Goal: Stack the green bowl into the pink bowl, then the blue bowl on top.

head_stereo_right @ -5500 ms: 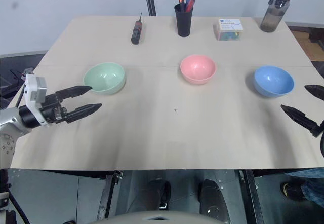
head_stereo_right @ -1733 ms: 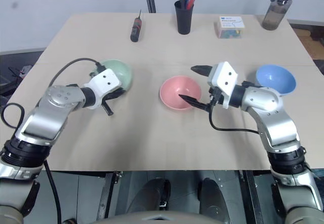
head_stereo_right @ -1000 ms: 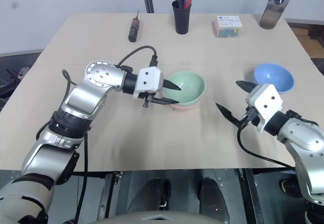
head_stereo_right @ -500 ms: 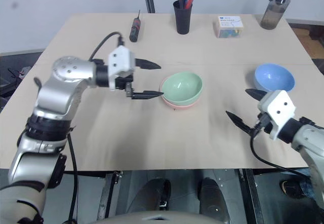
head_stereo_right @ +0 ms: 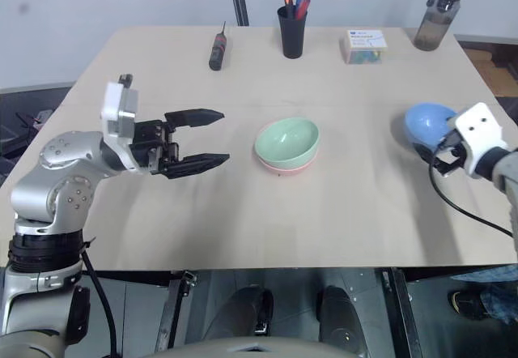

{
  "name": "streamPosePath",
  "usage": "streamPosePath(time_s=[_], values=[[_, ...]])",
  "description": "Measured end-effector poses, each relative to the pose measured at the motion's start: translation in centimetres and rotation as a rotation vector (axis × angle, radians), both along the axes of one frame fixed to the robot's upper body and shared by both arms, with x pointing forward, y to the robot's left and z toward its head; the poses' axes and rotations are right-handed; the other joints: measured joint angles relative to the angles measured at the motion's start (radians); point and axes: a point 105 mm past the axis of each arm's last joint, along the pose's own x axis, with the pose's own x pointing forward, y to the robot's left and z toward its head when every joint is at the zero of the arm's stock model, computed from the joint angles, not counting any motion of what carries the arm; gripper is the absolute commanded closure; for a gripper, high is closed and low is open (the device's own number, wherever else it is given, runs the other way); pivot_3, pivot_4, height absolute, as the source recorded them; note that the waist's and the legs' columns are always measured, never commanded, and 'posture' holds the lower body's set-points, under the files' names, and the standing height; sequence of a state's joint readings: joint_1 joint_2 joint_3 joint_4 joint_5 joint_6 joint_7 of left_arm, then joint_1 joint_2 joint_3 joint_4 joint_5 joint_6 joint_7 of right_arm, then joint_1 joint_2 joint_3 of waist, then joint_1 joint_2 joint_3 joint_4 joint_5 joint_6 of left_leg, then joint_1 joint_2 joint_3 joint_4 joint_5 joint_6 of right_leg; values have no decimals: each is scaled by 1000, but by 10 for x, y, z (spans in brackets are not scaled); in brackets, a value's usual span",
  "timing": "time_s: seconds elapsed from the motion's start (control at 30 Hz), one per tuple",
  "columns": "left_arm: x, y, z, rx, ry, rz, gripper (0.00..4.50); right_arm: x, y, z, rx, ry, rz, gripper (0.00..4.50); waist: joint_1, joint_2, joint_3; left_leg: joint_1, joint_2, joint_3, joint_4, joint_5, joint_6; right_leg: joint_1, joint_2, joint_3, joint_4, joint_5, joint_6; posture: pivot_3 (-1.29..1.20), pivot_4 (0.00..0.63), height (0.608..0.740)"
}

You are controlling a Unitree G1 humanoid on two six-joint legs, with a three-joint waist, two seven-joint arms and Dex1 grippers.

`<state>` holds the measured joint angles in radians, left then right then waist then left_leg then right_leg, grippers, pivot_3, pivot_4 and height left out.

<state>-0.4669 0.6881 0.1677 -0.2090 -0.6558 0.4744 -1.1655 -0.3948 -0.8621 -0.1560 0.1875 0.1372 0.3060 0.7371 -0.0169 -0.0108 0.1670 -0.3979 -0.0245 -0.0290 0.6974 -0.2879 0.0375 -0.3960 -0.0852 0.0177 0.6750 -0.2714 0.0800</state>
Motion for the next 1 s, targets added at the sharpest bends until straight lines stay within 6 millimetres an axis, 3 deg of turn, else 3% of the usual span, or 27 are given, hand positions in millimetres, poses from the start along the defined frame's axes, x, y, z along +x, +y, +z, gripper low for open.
streamPosePath(time_s=[0.1, 0.23, 0.27, 0.3, 0.47, 0.57, 0.67, 0.87, 0.97, 1.0], values=[[-1, -5, 3, -20, -16, 12, 0, 19, 1, -11, 4, 35, -8, 2106, 0, 0, 0, 0, 0, 0, -1, 0, 0, 0, 0, 0, -1, 0, 0, 0, 150, 740], [-2, -6, 3, -19, -24, 36, 0, 27, 1, -21, -14, 64, -4, 3700, 1, 0, 0, -1, 0, 0, -2, 0, 0, 0, -1, 0, -3, 0, 0, 0, 150, 740], [-2, -6, 2, -20, -22, 39, 0, 27, 1, -22, -18, 67, -3, 3760, 1, 0, 0, -1, 0, 0, -2, 0, 0, -1, -1, 0, -3, 0, 0, 0, 150, 740], [-2, -6, 1, -20, -20, 42, 0, 28, 0, -23, -23, 69, -1, 4356, 2, 0, 0, -1, 0, 0, -2, 0, 0, -1, -1, 0, -3, 0, 0, 0, 150, 740], [-7, -6, -7, -15, 7, 71, 0, 27, 7, -20, -39, 67, 51, 4356, 1, 0, 0, -1, 0, 0, -3, 0, 0, -1, -1, 0, -3, 0, 0, 0, 150, 740], [-10, -4, -7, -24, 13, 72, 0, 20, 28, -11, -37, 47, 154, 4356, 0, 1, 0, -1, 1, 0, -4, 0, 0, -2, -1, 0, -3, 0, 0, 0, 150, 740], [-11, 1, -8, -29, 26, 91, 0, 8, 72, 8, 32, 5, 338, 4356, -5, 1, 0, 0, 1, 1, -5, 0, 0, -2, -1, 1, -3, 0, 0, 0, 150, 740], [-12, 9, -21, -32, 64, 128, 0, -31, 192, 53, 168, -76, 780, 4356, 0, 1, 0, 0, 1, 0, -7, 0, -1, -2, -1, 0, -5, 0, 0, 0, 150, 740], [-12, 11, -24, -27, 62, 141, 0, -45, 227, 58, 184, -52, 906, 4356, 8, 1, 0, -1, 0, -3, -7, 0, -1, -2, -2, -2, -7, 0, 0, 0, 150, 740], [-11, 11, -24, -26, 61, 148, 0, -46, 233, 57, 184, -36, 928, 4124, 12, 1, 0, -2, 0, -4, -8, 0, -1, -2, -2, -4, -9, 0, 0, 0, 150, 740]])
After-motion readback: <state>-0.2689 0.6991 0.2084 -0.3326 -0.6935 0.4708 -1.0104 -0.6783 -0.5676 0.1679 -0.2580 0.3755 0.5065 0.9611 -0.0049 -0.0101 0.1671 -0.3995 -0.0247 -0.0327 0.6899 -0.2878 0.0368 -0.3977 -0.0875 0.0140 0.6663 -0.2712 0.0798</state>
